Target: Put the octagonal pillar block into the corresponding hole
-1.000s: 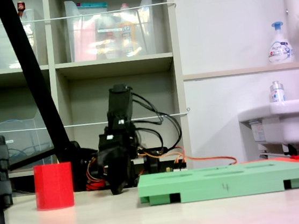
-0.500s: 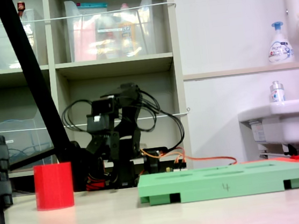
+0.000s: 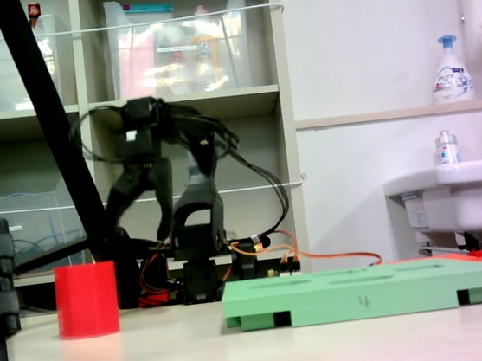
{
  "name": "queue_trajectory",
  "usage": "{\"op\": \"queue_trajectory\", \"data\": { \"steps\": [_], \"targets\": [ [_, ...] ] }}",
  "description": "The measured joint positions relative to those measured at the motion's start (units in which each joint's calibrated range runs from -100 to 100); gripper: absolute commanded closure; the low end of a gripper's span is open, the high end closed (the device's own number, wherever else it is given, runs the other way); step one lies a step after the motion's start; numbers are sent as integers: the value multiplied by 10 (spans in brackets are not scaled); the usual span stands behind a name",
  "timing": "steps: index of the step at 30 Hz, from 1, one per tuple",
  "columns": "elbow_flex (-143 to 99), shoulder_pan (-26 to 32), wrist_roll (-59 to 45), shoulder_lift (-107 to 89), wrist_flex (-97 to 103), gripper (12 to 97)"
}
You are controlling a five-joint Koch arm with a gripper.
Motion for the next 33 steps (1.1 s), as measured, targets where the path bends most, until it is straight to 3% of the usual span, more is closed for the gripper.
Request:
{"op": "queue_trajectory", "data": {
  "steps": [5, 9, 33],
  "targets": [
    [122, 2, 0, 126, -23, 281],
    [165, 4, 4, 207, -24, 224],
    [374, 2, 13, 683, 1, 217]
  ]
}}
